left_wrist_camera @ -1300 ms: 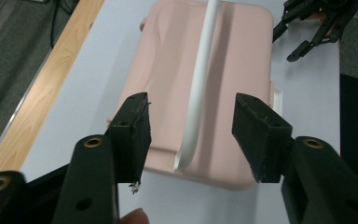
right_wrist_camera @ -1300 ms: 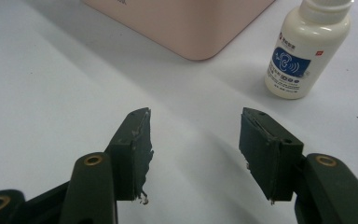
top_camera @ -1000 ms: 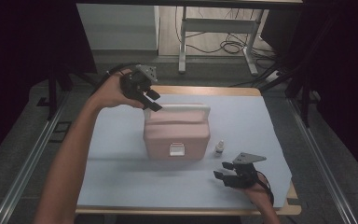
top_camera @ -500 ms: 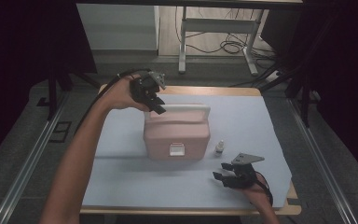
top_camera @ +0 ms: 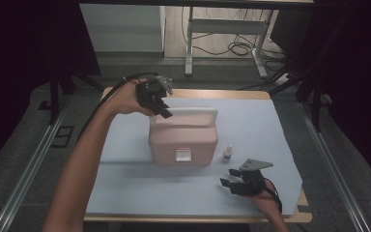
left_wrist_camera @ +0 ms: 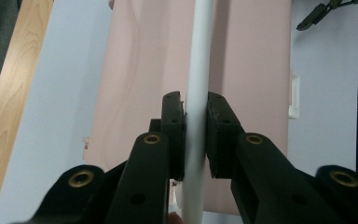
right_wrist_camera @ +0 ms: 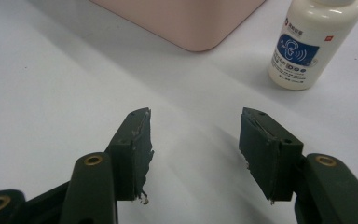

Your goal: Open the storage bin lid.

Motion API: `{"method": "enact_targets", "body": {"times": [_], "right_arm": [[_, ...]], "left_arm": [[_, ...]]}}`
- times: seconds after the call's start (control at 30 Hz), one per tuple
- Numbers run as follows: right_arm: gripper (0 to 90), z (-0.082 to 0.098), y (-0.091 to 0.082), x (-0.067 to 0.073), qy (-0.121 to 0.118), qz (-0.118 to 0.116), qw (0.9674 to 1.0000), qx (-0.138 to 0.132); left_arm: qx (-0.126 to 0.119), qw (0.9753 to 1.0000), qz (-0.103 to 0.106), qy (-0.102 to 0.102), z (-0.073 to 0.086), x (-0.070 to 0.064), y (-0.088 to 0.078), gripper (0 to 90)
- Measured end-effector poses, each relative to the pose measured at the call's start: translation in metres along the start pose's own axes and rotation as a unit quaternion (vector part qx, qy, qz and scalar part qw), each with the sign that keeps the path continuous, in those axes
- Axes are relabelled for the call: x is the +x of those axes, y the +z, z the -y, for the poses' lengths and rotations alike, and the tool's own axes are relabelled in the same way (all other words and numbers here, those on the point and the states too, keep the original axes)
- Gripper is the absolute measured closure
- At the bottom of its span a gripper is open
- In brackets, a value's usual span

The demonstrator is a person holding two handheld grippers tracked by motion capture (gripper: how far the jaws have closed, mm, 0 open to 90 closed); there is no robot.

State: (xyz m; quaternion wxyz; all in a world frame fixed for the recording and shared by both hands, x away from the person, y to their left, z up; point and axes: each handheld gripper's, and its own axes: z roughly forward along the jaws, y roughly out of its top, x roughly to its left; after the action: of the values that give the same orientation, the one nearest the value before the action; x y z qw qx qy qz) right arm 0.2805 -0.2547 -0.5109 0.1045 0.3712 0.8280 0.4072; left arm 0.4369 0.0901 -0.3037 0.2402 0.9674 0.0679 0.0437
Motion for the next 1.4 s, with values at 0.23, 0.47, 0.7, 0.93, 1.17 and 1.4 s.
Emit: {"method": "enact_targets", "body": {"times": [0.23, 0.47, 0.7, 0.93, 1.17, 1.4], "right_arm": [[44.0, -0.002, 0.0, 0.002, -0.001, -0.002, 1.0, -0.001], [45.0, -0.005, -0.001, 0.005, -0.007, -0.003, 1.0, -0.005], [54.2, -0.01, -0.006, 0.013, -0.02, -0.006, 0.9996, -0.017], [75.0, -0.02, -0.013, 0.021, -0.037, -0.014, 0.9986, -0.035], [89.5, -0.038, -0.032, 0.028, -0.053, -0.005, 0.9959, -0.074], [89.9, -0.069, -0.044, 0.021, -0.058, 0.01, 0.9936, -0.096]], "left_arm": [[0.0, 0.9999, 0.009, 0.008, -0.003, 0.004, -0.005, 80.6], [-0.013, 0.9998, 0.013, 0.008, -0.003, 0.011, -0.009, 80.3], [-0.02, 0.9998, 0.009, 0.002, -0.001, 0.015, -0.013, 80.0], [-0.026, 0.9996, 0.012, 0.003, 0.0, 0.017, -0.014, 79.9], [-0.028, 0.9995, 0.016, 0.008, 0.0, 0.017, -0.014, 80.0], [-0.028, 0.9994, 0.019, 0.006, 0.0, 0.019, -0.015, 80.0]]}}
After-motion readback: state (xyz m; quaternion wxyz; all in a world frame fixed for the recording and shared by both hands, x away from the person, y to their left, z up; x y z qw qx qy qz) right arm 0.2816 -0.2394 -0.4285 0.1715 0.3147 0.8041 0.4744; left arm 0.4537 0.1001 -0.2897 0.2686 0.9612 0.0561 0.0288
